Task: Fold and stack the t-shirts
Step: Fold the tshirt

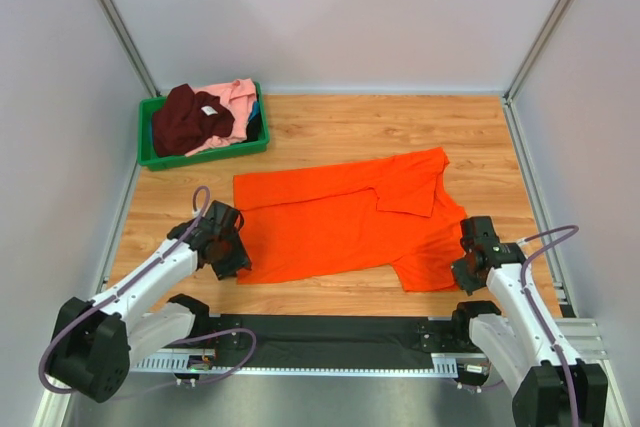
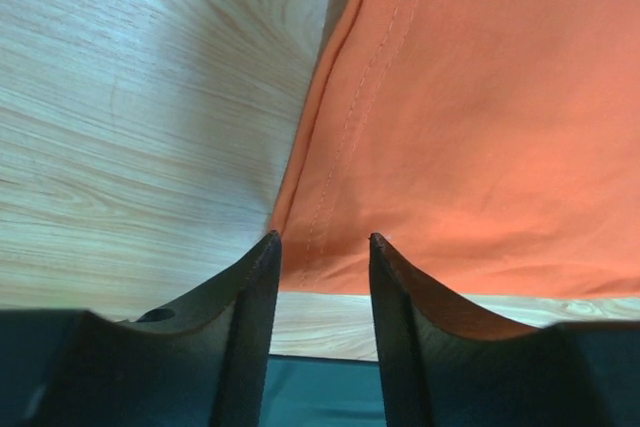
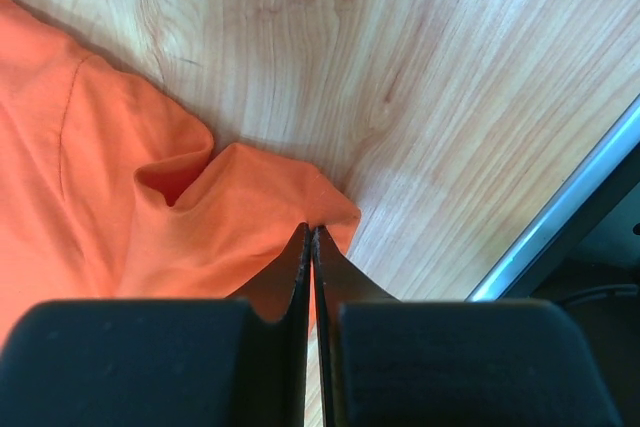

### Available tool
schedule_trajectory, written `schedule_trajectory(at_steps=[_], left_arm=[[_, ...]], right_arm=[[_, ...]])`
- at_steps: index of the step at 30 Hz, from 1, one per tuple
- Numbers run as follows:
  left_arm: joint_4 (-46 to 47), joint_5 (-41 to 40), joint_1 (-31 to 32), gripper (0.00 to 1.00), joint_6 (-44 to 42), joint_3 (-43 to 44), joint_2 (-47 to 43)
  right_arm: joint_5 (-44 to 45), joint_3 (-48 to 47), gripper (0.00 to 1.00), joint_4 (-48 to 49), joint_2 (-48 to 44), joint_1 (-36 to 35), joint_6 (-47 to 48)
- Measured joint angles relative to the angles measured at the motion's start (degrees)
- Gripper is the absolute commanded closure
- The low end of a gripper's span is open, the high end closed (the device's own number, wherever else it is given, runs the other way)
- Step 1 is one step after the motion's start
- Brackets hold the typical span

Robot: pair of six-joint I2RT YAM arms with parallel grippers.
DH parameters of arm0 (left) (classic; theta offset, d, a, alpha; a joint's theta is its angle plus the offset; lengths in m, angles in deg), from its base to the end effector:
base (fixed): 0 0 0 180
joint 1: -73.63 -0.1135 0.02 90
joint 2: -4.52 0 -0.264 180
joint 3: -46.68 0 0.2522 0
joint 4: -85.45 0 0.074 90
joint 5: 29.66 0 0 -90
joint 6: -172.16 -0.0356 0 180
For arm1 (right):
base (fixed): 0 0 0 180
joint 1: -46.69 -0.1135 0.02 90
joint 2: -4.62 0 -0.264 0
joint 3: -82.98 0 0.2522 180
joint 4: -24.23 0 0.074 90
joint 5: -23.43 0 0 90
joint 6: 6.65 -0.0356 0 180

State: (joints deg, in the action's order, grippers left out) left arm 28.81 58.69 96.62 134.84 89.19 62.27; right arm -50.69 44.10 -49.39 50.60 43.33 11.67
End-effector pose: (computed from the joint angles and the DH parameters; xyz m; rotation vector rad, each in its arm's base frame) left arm 0.1445 -0.0602 0.1663 -0.7401 2.7667 -0.2476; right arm 0.1047 -0.0036 0.1653 1.6214 2.3322 -0.1738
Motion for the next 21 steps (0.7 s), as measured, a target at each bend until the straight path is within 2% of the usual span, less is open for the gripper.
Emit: schedule_trajectory(at_steps=[4, 14, 16, 17, 18, 20, 21], left_arm=[[-0.3, -0.7, 0.9, 0.56, 0.4, -0.1, 1.4], [-5.8, -5.5, 3.5, 0.51, 2.8, 0.4, 1.4], [-7.3, -6.3, 4.1, 0.51, 3.0, 1.7, 1.3], [-7.6, -6.3, 4.3, 0.51, 3.2, 2.2, 1.2], [-7.7, -6.4, 4.4, 0.51, 3.4, 2.6, 1.1], [-7.7, -6.3, 4.7, 0.51, 3.7, 2.8, 0.8], [-7.8, -6.2, 4.8, 0.51, 3.9, 2.8, 0.7]], right_arm=[[-0.4, 0.0, 1.00, -0.3, -0.7, 0.0, 0.2], [-0.5, -0.2, 1.00, -0.8, -0.7, 0.0, 1.2], [-0.5, -0.2, 0.93, -0.8, -0.7, 0.0, 1.3], [-0.5, -0.2, 0.81, -0.9, -0.5, 0.0, 1.3], [-0.6, -0.3, 0.74, -1.2, -0.3, 0.0, 1.2], [-0.5, -0.7, 0.64, -2.5, 0.3, 0.0, 1.2], [-0.5, -0.8, 0.62, -2.9, 0.5, 0.0, 1.1]])
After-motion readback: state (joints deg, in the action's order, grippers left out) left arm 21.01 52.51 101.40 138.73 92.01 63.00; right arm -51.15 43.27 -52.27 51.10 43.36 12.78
